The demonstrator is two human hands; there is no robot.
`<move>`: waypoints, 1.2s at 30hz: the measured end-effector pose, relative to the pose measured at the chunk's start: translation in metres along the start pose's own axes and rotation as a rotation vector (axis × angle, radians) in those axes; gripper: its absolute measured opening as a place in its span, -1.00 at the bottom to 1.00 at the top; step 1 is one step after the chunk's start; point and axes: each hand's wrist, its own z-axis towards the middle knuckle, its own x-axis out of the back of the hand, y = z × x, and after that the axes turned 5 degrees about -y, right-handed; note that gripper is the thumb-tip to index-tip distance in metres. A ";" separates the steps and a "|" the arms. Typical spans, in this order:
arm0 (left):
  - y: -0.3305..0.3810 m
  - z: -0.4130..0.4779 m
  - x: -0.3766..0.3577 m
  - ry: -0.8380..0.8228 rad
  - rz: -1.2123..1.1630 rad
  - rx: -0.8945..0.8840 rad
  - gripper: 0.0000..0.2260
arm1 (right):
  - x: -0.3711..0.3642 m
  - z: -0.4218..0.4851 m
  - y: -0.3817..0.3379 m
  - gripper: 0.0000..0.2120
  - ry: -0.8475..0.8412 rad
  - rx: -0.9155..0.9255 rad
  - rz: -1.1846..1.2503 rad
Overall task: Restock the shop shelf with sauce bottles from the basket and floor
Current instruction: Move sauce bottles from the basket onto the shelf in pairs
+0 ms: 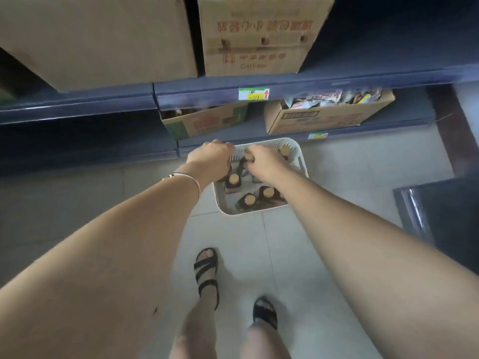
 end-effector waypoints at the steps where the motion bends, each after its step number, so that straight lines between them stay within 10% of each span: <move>1: -0.003 0.015 -0.004 -0.009 0.010 -0.003 -0.62 | -0.005 0.014 -0.002 -0.74 -0.010 -0.006 0.004; 25: -0.061 0.212 -0.198 -0.040 -0.038 0.103 -0.51 | -0.194 0.203 0.084 -0.48 -0.222 0.084 -0.110; 36: -0.071 0.235 -0.225 0.230 -0.870 0.151 -0.40 | -0.214 0.220 0.109 -0.38 -0.216 0.138 0.181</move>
